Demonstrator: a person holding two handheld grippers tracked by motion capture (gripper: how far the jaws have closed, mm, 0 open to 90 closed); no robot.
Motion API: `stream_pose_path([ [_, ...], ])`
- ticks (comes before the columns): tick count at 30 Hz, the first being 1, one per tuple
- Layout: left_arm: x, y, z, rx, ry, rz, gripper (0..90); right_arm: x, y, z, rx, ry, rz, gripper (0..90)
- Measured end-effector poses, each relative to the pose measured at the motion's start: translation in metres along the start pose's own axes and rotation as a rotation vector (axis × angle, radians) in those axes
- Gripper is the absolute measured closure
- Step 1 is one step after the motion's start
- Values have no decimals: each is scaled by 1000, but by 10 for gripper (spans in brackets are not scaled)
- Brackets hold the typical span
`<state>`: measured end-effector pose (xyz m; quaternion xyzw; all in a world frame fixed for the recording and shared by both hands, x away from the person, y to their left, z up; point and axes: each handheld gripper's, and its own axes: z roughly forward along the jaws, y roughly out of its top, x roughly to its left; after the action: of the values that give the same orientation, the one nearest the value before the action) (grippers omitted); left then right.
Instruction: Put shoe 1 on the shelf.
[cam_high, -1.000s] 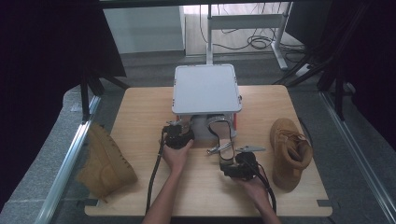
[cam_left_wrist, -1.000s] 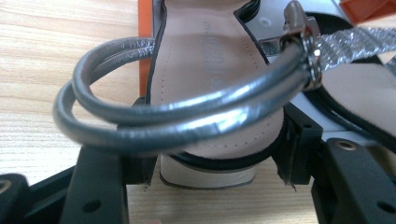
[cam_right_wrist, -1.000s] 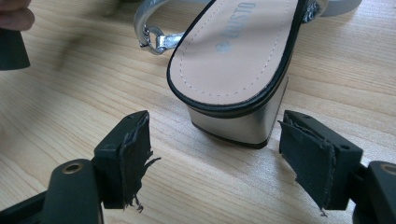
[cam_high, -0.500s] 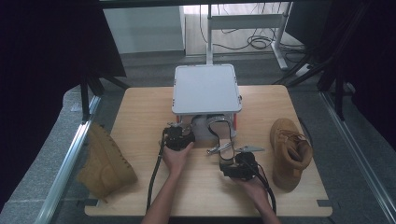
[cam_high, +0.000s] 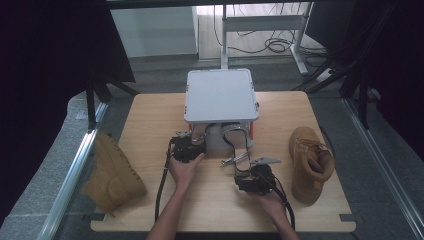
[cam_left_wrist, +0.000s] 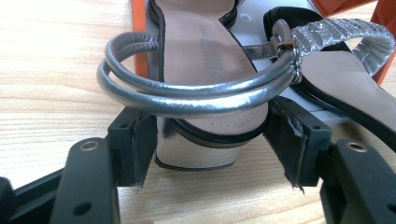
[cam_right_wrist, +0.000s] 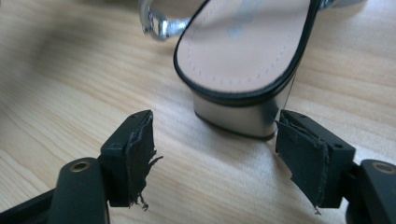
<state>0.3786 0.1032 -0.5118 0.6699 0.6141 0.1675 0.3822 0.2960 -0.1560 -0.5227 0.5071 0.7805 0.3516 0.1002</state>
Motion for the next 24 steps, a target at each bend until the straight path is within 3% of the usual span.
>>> stream_pose_path([
  [7,0,3,2,5,-1,0,372,4,7,5,44,-39,8,300],
  [14,0,3,1,9,0,3,376,7,38,13,131,-104,27,304],
  [24,1,3,1,15,-7,5,378,5,46,32,135,-137,62,277],
])
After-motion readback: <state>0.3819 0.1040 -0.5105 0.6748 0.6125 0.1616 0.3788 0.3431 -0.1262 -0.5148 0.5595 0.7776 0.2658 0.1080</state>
